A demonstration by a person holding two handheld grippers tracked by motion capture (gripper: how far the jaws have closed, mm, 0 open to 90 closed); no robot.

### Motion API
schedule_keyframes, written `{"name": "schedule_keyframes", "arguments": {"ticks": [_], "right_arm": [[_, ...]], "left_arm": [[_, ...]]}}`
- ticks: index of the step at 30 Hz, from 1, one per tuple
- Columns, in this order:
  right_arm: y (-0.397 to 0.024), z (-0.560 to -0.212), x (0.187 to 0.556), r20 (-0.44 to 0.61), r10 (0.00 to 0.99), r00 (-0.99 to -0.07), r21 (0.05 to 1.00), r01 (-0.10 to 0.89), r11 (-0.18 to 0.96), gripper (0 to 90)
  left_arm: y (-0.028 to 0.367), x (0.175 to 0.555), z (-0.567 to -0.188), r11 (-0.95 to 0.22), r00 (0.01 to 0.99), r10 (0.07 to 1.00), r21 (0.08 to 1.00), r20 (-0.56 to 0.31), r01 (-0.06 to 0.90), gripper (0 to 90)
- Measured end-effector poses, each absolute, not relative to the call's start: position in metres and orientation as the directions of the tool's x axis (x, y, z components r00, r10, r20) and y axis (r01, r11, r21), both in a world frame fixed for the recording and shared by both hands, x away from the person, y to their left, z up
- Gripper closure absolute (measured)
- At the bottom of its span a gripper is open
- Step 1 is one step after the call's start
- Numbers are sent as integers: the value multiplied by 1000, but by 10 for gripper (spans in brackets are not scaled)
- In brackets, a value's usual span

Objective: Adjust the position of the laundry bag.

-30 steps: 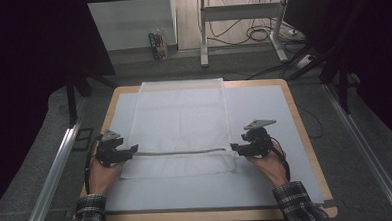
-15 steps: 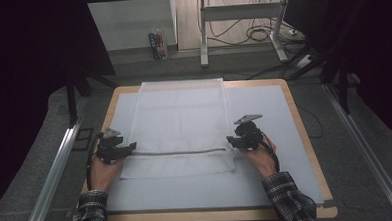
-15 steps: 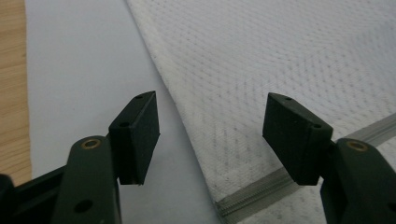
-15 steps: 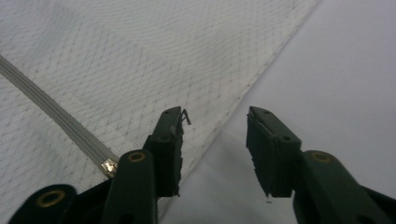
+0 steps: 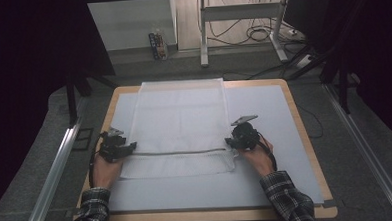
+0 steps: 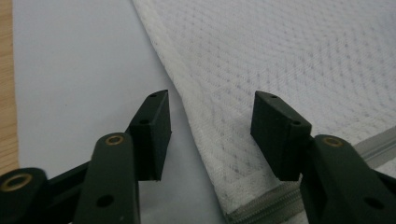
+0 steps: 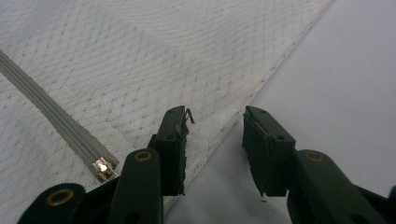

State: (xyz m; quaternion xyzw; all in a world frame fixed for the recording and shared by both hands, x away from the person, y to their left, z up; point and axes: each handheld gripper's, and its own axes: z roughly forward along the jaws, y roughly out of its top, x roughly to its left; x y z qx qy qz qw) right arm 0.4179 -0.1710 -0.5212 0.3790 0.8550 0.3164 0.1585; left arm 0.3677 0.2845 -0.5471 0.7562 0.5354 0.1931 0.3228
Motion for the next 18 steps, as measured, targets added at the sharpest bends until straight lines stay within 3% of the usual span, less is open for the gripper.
{"name": "schedule_keyframes", "arguments": {"ticks": [4,13,18], "right_arm": [[-170,-521,418,-23,749,-663,658,554,510,651],[-165,-520,419,-3,729,-685,645,556,525,856],[-166,-519,419,3,727,-687,644,558,524,870]], "left_arm": [[286,368,-547,-193,342,936,695,-80,692,564],[292,370,-548,-138,328,932,691,-151,709,881],[289,369,-546,-154,334,933,689,-135,708,887]]}}
